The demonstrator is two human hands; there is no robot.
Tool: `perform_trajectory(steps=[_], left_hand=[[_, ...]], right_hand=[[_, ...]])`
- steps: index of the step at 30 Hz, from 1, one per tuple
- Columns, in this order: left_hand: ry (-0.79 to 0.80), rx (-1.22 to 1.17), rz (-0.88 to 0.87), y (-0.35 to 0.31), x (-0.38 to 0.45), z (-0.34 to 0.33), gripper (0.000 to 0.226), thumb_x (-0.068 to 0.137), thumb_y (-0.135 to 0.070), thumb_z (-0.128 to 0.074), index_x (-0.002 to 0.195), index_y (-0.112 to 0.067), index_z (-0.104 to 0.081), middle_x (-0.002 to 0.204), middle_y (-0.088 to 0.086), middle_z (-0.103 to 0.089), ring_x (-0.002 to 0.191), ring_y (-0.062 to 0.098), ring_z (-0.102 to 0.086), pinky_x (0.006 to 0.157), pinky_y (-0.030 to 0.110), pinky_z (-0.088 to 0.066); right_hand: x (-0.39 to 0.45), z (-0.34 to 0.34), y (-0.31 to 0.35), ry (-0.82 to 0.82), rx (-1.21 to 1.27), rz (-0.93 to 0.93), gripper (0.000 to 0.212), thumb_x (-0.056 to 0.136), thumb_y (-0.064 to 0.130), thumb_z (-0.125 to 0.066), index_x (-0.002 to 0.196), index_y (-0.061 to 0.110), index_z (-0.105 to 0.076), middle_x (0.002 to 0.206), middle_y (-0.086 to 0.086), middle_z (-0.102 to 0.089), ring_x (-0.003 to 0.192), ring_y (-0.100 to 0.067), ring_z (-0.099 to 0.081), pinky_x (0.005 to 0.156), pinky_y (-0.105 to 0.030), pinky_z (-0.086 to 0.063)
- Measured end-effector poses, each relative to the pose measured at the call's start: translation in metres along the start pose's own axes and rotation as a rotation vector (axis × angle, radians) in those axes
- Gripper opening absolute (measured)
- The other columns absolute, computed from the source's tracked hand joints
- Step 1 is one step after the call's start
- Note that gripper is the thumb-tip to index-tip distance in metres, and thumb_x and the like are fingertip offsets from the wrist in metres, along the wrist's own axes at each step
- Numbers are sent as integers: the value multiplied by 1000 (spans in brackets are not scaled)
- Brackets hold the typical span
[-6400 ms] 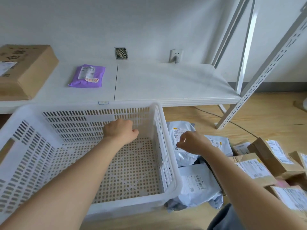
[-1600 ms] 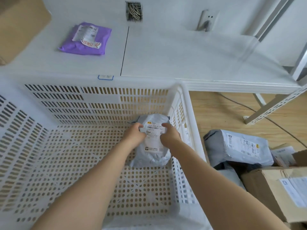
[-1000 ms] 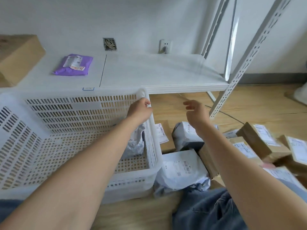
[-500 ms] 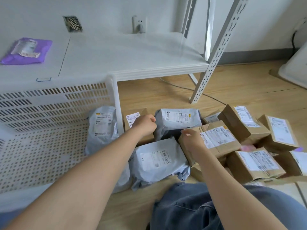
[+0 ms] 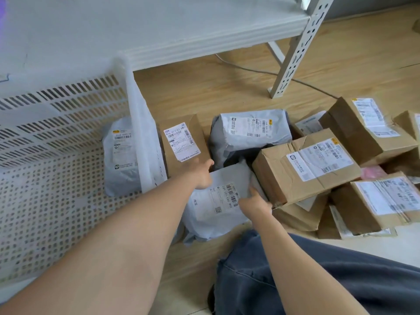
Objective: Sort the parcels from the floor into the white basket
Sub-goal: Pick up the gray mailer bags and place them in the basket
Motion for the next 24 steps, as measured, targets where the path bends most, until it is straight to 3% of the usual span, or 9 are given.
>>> perform_trajectory(steps=[4, 7, 10, 14, 17, 21, 22, 24], left_hand=[[110, 142, -39, -4, 12, -7, 65, 89, -9, -39, 146, -32, -17, 142, 11, -31, 118, 34, -45, 91, 44, -47], [150, 205, -42, -7, 17, -15, 69, 89, -12, -37, 146, -37, -8, 138, 13, -38, 115, 34, -47, 91, 42, -45], [190, 235, -30, -10, 21, -25, 78, 90, -14, -37, 145, -41, 12, 139, 15, -38, 117, 34, -46, 96, 45, -35], [259, 218, 43, -10, 27, -27, 78, 92, -24, -34, 141, -41, 24, 152, 12, -20, 133, 36, -28, 106, 51, -22], [271, 142, 80, -9, 26, -19, 75, 91, -34, -34, 141, -45, 20, 152, 14, -20, 135, 37, -25, 107, 49, -21], [240, 105, 85, -14, 15, -17, 67, 91, -53, -28, 141, -48, 16, 156, 19, 1, 139, 44, -13, 108, 63, 0], [227, 34, 89, -16, 11, -17, 66, 91, -53, -27, 141, -49, 15, 156, 17, 4, 138, 46, -16, 109, 63, -1], [158, -141, 74, -15, 3, -13, 64, 91, -47, -30, 142, -50, 8, 153, 15, -2, 129, 42, -33, 107, 49, -25]], right_hand=[[7, -9, -5, -33, 73, -110, 56, 90, 26, -40, 142, 38, -23, 143, -21, -9, 123, -36, -34, 97, -34, -38], [10, -21, -8, -72, 158, -160, 61, 90, 23, -42, 142, 40, -16, 143, -23, -8, 125, -36, -28, 89, -35, -39], [13, -29, -5, -83, 313, -153, 63, 90, 23, -43, 143, 43, -14, 143, -21, -23, 123, -37, -36, 93, -41, -44], [16, -28, 0, -33, 522, -128, 62, 90, 18, -41, 140, 46, -19, 140, -18, -32, 102, -30, -45, 80, -37, -44], [19, -23, 6, -10, 644, -130, 59, 88, 12, -47, 139, 38, -31, 142, -16, -32, 116, -32, -44, 93, -39, -43], [11, -16, 9, -72, 783, -66, 54, 87, 2, -45, 135, 29, -44, 135, -11, -43, 99, -22, -44, 80, -30, -35], [8, -15, 9, -81, 828, -61, 54, 87, 2, -43, 134, 28, -46, 134, -9, -45, 98, -21, -43, 81, -30, -35], [1, -12, 8, -105, 887, -67, 53, 86, 1, -42, 131, 29, -51, 133, -6, -47, 99, -21, -43, 84, -30, -36]])
Point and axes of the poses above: each hand's wrist, its own x-axis towards the middle knuckle, its own z-axis out of the back of the hand, y = z × x, the point moved 1 cm from there along x, towards the middle knuckle
